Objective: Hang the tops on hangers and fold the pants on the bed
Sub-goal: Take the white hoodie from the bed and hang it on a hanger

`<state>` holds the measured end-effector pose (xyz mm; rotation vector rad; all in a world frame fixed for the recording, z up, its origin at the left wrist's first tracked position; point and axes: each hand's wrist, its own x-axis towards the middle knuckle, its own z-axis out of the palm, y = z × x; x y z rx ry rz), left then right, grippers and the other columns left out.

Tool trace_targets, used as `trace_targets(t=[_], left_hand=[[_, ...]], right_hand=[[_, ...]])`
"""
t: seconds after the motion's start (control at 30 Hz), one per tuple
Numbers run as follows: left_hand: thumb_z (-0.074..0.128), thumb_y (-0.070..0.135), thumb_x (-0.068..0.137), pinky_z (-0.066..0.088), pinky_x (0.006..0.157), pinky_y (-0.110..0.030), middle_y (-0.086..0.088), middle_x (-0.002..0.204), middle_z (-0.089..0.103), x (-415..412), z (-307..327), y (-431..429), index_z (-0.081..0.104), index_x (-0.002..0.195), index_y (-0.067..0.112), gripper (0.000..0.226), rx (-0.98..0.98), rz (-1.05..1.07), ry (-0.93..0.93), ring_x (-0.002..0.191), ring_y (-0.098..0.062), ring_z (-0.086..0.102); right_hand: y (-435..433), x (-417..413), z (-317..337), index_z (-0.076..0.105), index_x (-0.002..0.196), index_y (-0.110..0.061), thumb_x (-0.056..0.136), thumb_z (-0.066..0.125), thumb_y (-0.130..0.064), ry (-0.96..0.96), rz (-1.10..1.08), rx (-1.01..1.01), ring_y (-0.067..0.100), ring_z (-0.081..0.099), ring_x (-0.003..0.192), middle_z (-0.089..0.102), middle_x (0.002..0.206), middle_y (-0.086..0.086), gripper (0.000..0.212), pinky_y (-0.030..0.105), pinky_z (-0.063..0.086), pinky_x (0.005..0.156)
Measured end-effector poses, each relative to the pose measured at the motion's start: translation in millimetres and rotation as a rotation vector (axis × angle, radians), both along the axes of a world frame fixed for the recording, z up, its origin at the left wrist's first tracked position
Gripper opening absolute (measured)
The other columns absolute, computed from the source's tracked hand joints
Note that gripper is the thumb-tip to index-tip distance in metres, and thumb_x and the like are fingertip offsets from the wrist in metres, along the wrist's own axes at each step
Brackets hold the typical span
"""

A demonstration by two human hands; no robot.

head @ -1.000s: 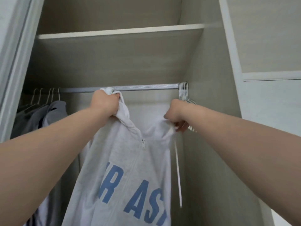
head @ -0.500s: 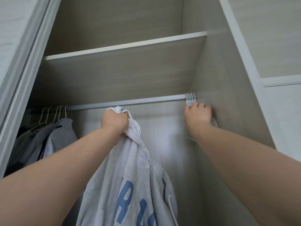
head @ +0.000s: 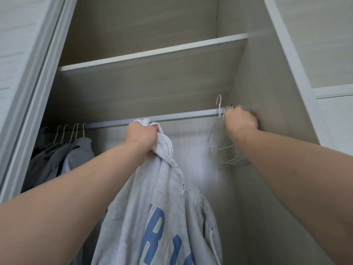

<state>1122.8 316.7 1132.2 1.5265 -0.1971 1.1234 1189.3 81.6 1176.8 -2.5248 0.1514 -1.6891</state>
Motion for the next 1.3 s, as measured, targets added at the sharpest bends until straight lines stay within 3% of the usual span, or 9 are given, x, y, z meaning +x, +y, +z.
trace_targets(t=[0.27,0.4,0.53,0.63,0.7,0.83,0.97,1.1,1.3], left_hand=[[0.059,0.019,0.097,0.053,0.094,-0.041,-0.004,0.103,0.062,-29,-2,-2,0.055,0.085,0.024,0.013,0.031,0.028,-0.055,0.099,-0.028,0.064],[0.058,0.02,0.096,0.051,0.086,-0.038,-0.002,0.094,0.062,-39,-12,-4,0.058,0.094,0.016,0.004,0.001,0.021,-0.077,0.093,-0.025,0.064],[0.061,0.022,0.095,0.047,0.071,-0.031,0.0,0.088,0.062,-52,-36,-13,0.058,0.106,0.009,0.018,-0.029,0.006,-0.025,0.085,-0.019,0.064],[0.062,0.023,0.094,0.047,0.07,-0.031,0.0,0.087,0.062,-70,-57,-27,0.059,0.096,0.014,0.01,0.001,-0.006,0.038,0.086,-0.021,0.065],[0.062,0.021,0.093,0.051,0.074,-0.035,-0.003,0.091,0.064,-87,-70,-37,0.058,0.083,0.022,0.011,0.017,-0.012,0.055,0.087,-0.024,0.065],[0.062,0.021,0.094,0.054,0.085,-0.041,-0.002,0.09,0.065,-127,-85,-57,0.057,0.079,0.024,0.016,0.028,0.02,0.077,0.093,-0.028,0.066],[0.063,0.024,0.093,0.054,0.096,-0.048,-0.01,0.103,0.069,-172,-98,-90,0.063,0.088,0.02,0.006,0.04,0.046,0.088,0.103,-0.032,0.066],[0.061,0.032,0.088,0.052,0.099,-0.052,-0.015,0.114,0.068,-223,-120,-133,0.067,0.096,0.017,0.018,0.078,0.067,0.118,0.108,-0.034,0.065],[0.064,0.03,0.092,0.046,0.069,-0.033,0.0,0.074,0.061,-286,-179,-187,0.061,0.073,0.02,0.021,0.077,0.068,0.227,0.074,-0.023,0.061]], right_hand=[[10,-55,-6,0.043,0.122,-0.004,0.094,0.046,-0.005,-0.012,0.272,0.242,0.044,0.055,0.121,0.055,0.131,0.023,0.028,0.044,0.044,0.089],[4,-89,-31,0.052,0.114,-0.002,0.097,0.048,-0.01,-0.059,0.485,0.353,0.04,0.057,0.102,0.059,0.121,0.027,0.02,0.033,0.037,0.078],[-5,-127,-78,0.066,0.099,-0.01,0.101,0.047,-0.019,-0.113,0.693,0.449,0.033,0.057,0.082,0.063,0.082,0.012,0.021,0.028,0.033,0.067],[-15,-163,-113,0.068,0.093,-0.015,0.1,0.049,-0.02,-0.161,0.815,0.537,0.014,0.048,0.054,0.052,0.051,-0.008,0.021,0.027,0.029,0.052],[-27,-191,-134,0.067,0.09,-0.019,0.099,0.051,-0.023,-0.18,0.903,0.618,0.008,0.043,0.05,0.048,0.041,-0.016,0.019,0.026,0.027,0.053],[-61,-250,-176,0.069,0.084,-0.027,0.089,0.052,-0.033,-0.135,1.078,0.803,0.015,0.037,0.045,0.041,0.047,-0.011,0.019,0.029,0.027,0.056],[-116,-310,-217,0.071,0.084,-0.033,0.101,0.048,-0.021,-0.122,1.144,0.907,0.007,0.034,0.039,0.038,0.048,-0.013,0.03,0.023,0.029,0.047],[-182,-374,-258,0.069,0.083,-0.027,0.102,0.046,-0.016,-0.159,1.284,0.978,0.009,0.028,0.038,0.035,0.048,-0.008,0.032,0.016,0.025,0.038],[-270,-414,-327,0.065,0.099,-0.019,0.098,0.059,-0.024,0.212,1.306,1.088,0.02,0.045,0.049,0.052,0.06,0.006,0.007,0.027,0.036,0.041]])
